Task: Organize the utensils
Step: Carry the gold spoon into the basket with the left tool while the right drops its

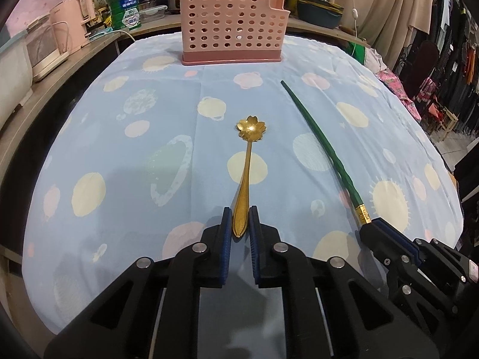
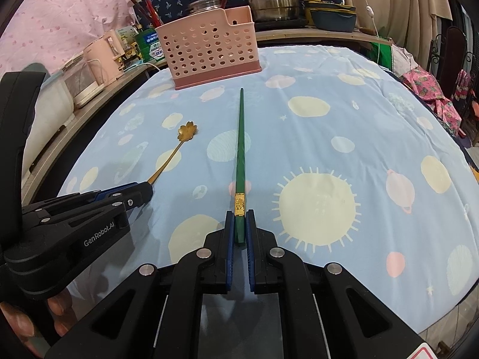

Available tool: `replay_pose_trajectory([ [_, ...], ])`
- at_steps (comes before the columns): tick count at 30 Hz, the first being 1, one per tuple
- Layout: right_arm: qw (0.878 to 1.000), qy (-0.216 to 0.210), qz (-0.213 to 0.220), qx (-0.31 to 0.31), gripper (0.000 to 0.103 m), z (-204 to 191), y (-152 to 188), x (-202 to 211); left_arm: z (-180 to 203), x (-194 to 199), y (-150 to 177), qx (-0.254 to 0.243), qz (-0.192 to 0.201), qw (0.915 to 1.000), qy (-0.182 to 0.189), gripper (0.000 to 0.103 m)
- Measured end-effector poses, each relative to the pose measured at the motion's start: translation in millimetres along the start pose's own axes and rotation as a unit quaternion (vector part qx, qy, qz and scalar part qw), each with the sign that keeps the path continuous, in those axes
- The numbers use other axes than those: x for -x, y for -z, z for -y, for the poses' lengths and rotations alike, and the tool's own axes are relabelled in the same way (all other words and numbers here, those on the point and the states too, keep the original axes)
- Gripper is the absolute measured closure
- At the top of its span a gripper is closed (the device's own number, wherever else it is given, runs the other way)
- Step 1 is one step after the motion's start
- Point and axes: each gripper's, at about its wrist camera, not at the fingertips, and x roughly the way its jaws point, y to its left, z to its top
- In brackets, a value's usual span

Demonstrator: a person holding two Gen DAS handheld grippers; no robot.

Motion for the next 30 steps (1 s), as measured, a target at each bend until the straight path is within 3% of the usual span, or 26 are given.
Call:
replay_pose_trajectory([
  [15, 0.999, -0.017, 0.041, -0.009, 0.096, 1.2, -16.7, 34.5, -20.1, 43.8, -21.0, 0.033, 0.048, 0.9982, 0.011, 0.094],
  [19, 0.998, -0.023, 0.057, -0.017, 0.096, 4.1, -26.1, 46.8, -23.8, 56.9, -30.6, 0.037, 0.065, 0.9971, 0.014, 0.095],
  [20, 0.998, -0.024, 0.062, -0.018, 0.096, 5.1, -29.3, 49.9, -24.9, 59.9, -33.3, 0.038, 0.070, 0.9967, 0.014, 0.102],
  [30, 0.993, -0.031, 0.115, -0.025, 0.096, 11.4, -62.4, 80.2, -36.9, 79.1, -58.3, 0.045, 0.101, 0.9938, 0.011, 0.102],
])
